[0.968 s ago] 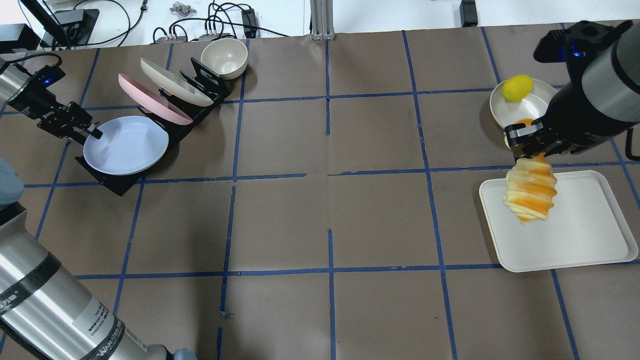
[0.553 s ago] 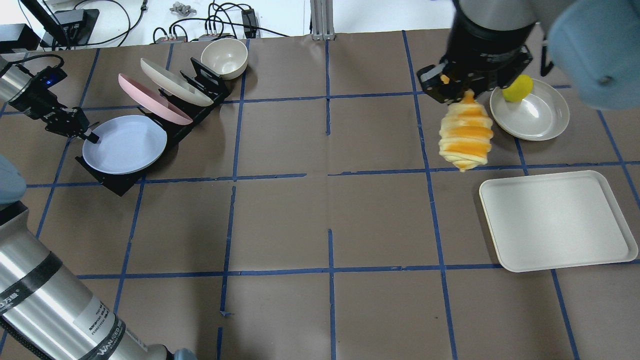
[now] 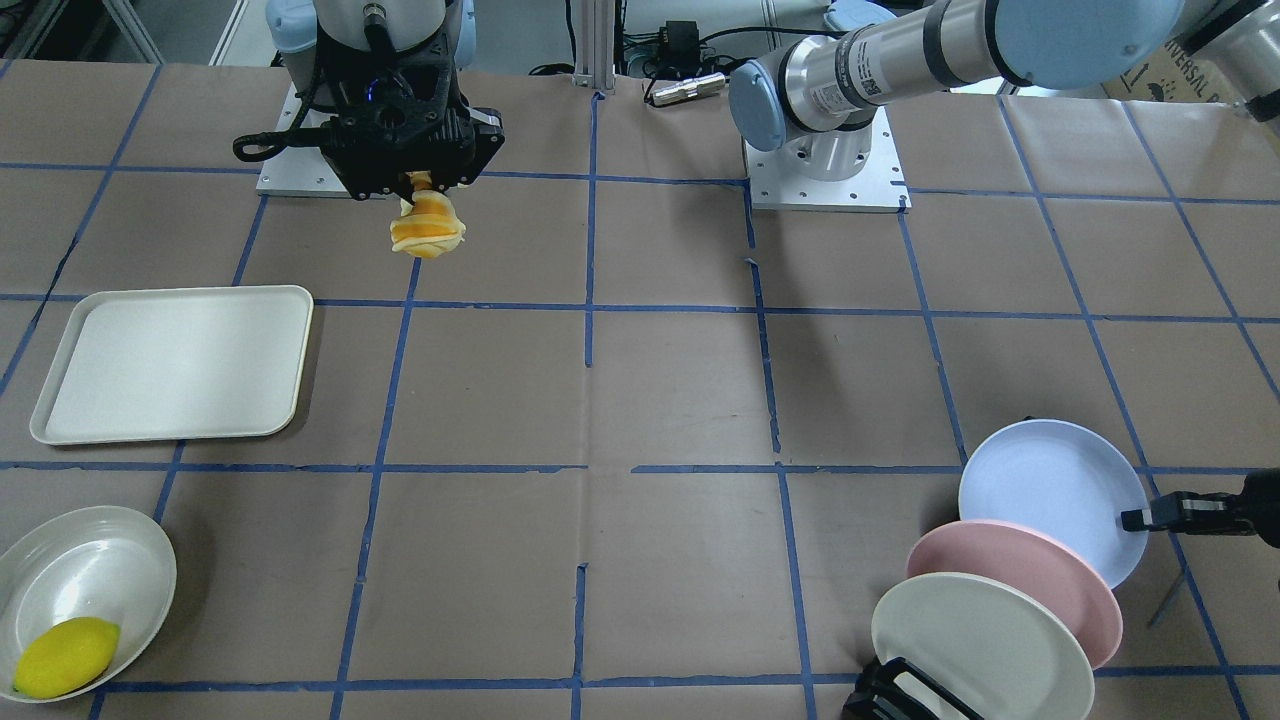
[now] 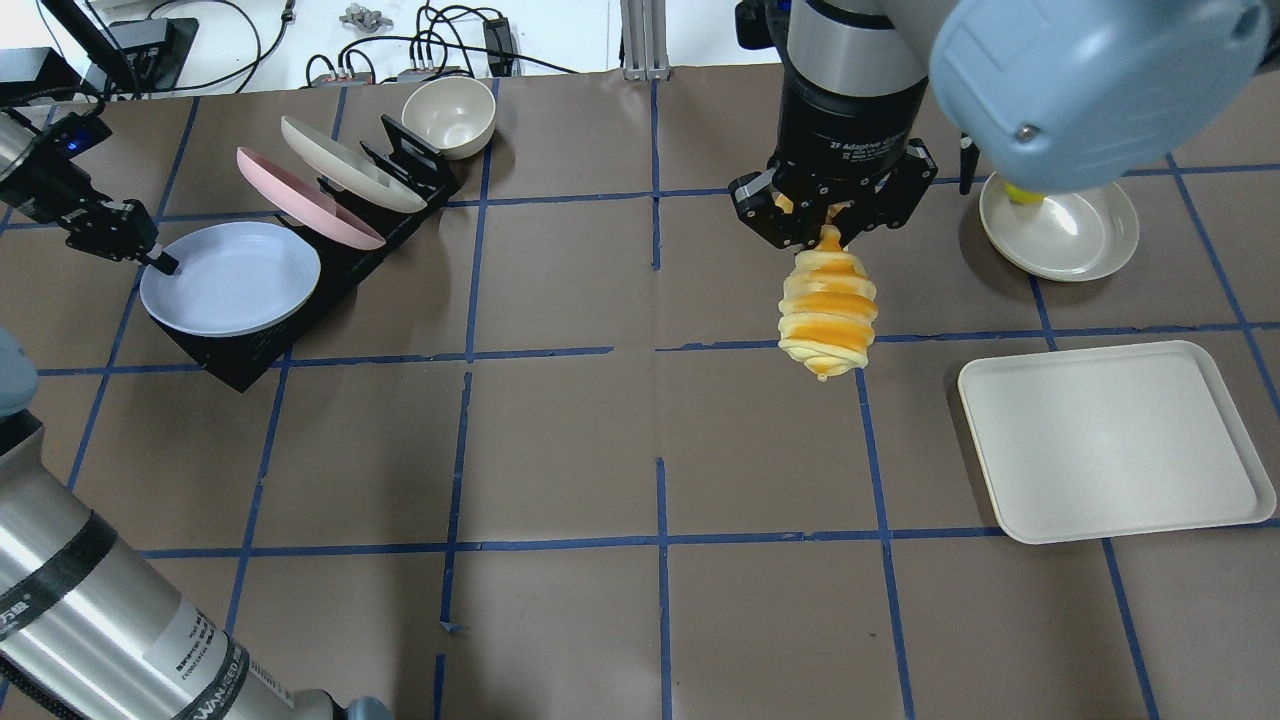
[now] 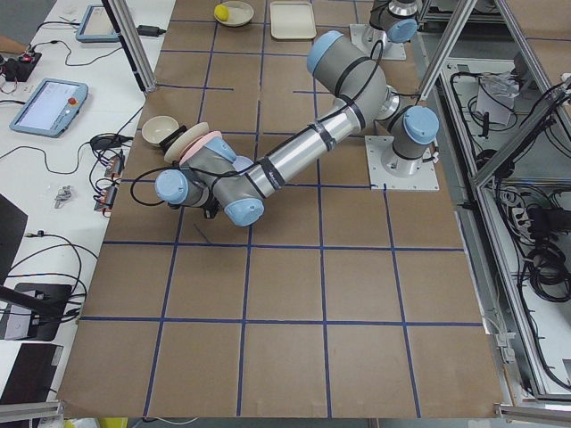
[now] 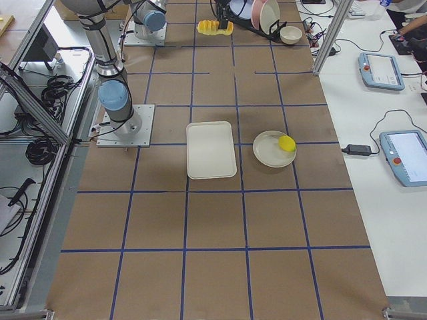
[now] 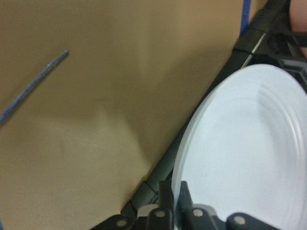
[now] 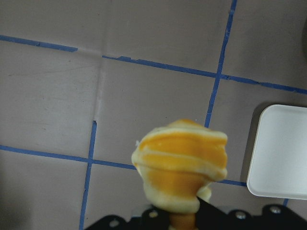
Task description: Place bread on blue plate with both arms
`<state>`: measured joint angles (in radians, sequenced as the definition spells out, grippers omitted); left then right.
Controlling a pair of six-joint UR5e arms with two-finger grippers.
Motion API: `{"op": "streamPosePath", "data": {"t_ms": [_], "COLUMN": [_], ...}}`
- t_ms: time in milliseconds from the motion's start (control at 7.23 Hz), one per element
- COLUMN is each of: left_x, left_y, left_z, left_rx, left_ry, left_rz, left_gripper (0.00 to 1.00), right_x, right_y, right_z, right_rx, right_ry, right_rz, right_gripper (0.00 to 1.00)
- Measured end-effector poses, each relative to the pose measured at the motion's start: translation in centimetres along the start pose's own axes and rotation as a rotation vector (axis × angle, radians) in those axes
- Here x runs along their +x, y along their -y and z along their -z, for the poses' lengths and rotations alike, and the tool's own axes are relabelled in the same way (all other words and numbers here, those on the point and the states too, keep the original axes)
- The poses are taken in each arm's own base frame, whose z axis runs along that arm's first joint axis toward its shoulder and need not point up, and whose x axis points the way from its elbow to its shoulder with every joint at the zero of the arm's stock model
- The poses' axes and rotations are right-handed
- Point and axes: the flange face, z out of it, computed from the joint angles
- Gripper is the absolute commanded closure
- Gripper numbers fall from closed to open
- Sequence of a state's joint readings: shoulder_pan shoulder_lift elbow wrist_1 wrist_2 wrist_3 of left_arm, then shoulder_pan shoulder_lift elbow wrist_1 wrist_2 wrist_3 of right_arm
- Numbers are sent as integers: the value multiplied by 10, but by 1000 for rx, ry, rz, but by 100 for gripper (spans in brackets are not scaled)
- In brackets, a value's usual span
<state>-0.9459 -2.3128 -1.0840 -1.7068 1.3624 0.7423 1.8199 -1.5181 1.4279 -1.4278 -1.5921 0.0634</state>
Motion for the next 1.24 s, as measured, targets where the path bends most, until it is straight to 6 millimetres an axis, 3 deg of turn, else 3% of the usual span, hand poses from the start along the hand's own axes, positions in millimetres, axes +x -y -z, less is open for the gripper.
{"op": "streamPosePath", "data": {"t_ms": [277, 553, 830, 1106, 1245], "left_x": [16, 69, 158, 275, 324], "left_y": [-27, -69, -112, -115, -110], "left_z": [25, 46, 34, -13, -42], "left_rx": [-24, -36, -44, -36, -17], "left_ry": [12, 14, 33, 88, 87], "left_rz": [-35, -29, 43, 45, 40], "left_gripper": [85, 84, 84, 84, 84], "right_x": [9, 26, 30, 32, 33], "right_y": [1, 4, 5, 5, 6], "right_z": [-3, -4, -4, -4, -4], "right_rx": [-24, -33, -34, -32, -32], "right_ry": [-1, 3, 6, 3, 0], "right_rz": [1, 13, 18, 17, 16], "right_gripper": [97, 97, 97, 97, 97]}}
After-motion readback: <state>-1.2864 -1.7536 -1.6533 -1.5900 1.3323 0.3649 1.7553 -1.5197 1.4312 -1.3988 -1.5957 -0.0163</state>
